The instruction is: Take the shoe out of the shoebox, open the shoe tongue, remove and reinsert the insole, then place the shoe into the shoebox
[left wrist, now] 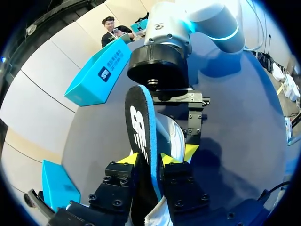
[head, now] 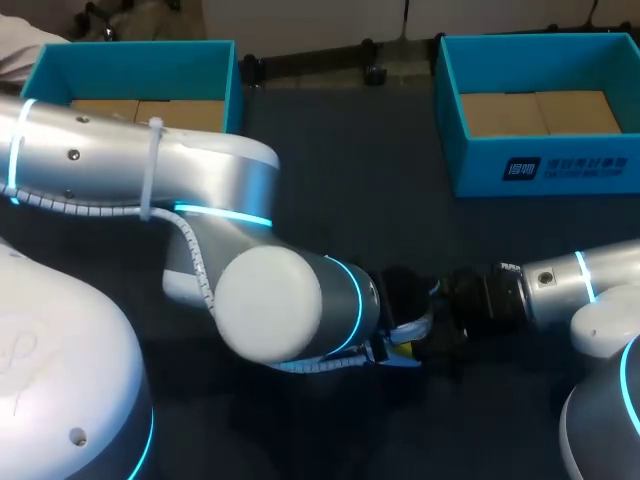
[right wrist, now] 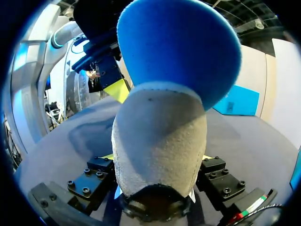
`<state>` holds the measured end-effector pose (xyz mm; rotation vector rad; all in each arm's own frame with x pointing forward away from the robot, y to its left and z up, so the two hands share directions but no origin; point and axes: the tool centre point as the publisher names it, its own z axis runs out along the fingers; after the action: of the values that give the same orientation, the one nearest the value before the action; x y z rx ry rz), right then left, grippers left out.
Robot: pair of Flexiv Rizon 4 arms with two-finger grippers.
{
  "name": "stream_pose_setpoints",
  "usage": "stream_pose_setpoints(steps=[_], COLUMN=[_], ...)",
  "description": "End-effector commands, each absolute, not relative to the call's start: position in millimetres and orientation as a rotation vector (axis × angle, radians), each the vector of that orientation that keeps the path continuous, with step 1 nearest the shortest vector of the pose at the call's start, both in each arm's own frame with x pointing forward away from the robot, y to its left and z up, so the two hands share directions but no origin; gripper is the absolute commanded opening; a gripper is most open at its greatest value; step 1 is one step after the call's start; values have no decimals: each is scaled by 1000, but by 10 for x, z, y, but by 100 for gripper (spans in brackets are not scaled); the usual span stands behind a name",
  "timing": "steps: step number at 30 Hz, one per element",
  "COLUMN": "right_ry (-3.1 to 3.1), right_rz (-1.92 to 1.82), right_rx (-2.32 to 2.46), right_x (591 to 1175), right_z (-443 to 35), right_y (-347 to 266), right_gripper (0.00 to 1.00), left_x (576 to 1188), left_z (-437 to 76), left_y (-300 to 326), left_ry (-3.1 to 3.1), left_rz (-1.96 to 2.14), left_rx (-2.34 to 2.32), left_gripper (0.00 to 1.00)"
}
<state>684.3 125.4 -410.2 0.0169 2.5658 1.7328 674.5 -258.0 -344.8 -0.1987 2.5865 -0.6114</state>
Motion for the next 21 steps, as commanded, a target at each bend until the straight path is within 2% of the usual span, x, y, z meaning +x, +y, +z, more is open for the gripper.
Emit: stream_pose_setpoints(steps=[1,4,6,13,21], right_ry=[2572,2572,2572,2572,2572], right_rz=[1726,1726,1726,1726,1726], right_rx=[17,17,17,17,17], right_x=[6839,6839,6839,6839,6839], right_z=[-4102,-4102,-4102,-4102,-4102], right_y=[1269,1269,1269,1269,1269], right_gripper=[0,0,0,0,0], left_x=[6770,6785,6802,6878,6823], left_z=[-3453,-3469,-3484,-3430,-3135], left_y=[-2567,-2593,-2600,-2580,-2635], left_ry=[2592,2595,2597,2642,2701], left_rz=[-624,-626,-628,-666,-774], left_rx=[-190,-186,-194,-260,-329], left_gripper=[25,18,0,0,0])
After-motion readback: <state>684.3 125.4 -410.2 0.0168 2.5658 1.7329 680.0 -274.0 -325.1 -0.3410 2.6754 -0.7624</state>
